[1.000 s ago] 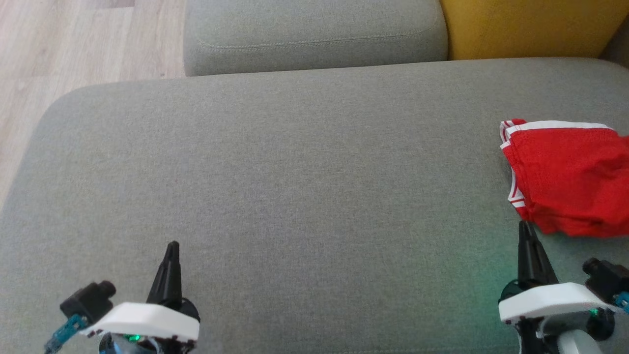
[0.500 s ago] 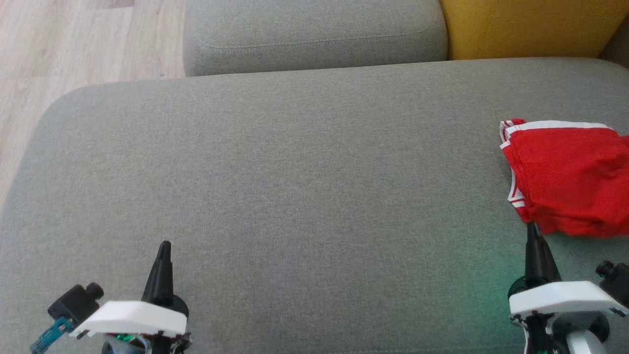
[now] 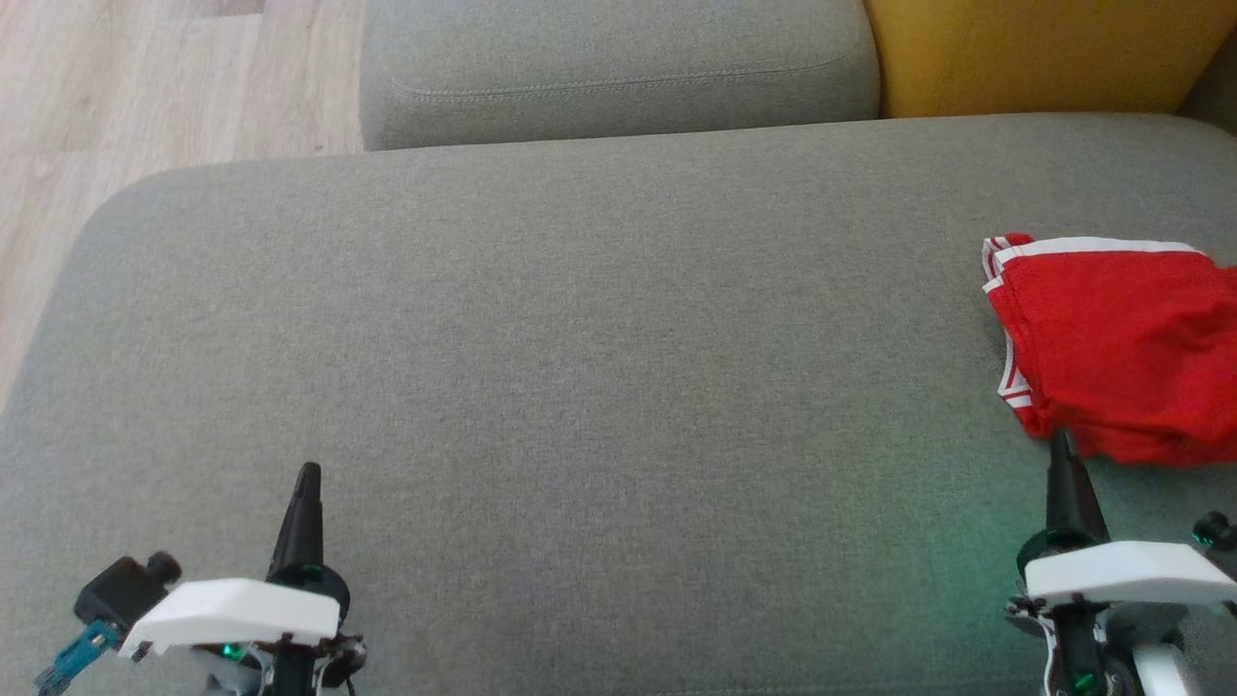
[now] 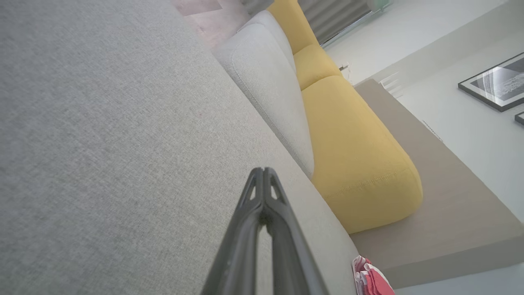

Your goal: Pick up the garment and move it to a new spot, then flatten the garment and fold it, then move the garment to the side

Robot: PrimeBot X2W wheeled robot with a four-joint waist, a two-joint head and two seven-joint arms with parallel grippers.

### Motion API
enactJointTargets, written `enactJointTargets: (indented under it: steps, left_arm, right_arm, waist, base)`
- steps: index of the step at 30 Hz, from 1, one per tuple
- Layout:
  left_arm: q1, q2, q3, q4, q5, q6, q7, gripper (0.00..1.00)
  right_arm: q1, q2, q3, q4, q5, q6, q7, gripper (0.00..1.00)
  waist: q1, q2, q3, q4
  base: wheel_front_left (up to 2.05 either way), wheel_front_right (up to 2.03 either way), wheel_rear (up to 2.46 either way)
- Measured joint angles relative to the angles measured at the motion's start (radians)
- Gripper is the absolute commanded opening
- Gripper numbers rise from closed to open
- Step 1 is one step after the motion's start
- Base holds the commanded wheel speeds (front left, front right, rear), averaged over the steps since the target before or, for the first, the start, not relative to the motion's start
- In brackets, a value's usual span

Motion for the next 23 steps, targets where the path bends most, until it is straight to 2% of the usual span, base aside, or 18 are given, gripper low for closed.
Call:
enactJointTargets:
  steps: [23]
  left_arm:
    - [-0.021,0.0,0.036,0.015,-0.221,-0.009,0.063,0.0]
  right_arm:
    - [-0.01,0.0,-0.024,0.0,0.276,0.0,0.062,0.0]
  waist:
    - [0.0,0.0,0.0,-0.001]
  base:
    - [0.0,0.0,0.0]
